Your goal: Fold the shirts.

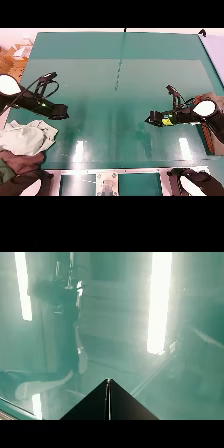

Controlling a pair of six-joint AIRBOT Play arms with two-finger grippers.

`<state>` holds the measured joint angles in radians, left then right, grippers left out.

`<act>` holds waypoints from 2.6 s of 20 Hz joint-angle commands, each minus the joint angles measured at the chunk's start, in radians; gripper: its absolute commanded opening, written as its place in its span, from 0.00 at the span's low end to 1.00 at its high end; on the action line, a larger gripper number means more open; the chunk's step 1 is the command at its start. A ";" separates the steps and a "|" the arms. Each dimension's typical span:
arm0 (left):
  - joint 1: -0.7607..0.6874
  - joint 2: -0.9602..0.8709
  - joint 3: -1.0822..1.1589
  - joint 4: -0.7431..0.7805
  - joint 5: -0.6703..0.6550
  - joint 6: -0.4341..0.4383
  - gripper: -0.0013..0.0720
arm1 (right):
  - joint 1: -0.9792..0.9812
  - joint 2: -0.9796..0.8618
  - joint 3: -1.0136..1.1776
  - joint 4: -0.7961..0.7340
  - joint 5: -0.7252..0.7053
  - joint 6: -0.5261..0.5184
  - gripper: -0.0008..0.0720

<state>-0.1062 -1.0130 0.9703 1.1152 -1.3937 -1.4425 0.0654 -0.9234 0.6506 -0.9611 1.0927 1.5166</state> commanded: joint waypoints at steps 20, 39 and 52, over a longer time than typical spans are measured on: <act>0.195 -0.005 -0.391 0.812 0.232 -0.244 0.04 | 0.001 0.001 0.000 0.001 -0.001 0.001 0.04; -0.454 -0.189 0.517 0.225 0.256 -0.101 0.12 | -0.003 0.001 0.109 0.022 0.080 0.000 0.04; -0.132 -0.324 0.463 0.301 -0.032 -0.090 1.00 | -0.080 0.002 0.008 0.027 0.195 0.051 0.65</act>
<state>-0.3271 -1.3338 1.4822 1.4094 -1.3796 -1.5684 -0.0330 -0.9218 0.7704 -0.9417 1.3293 1.5436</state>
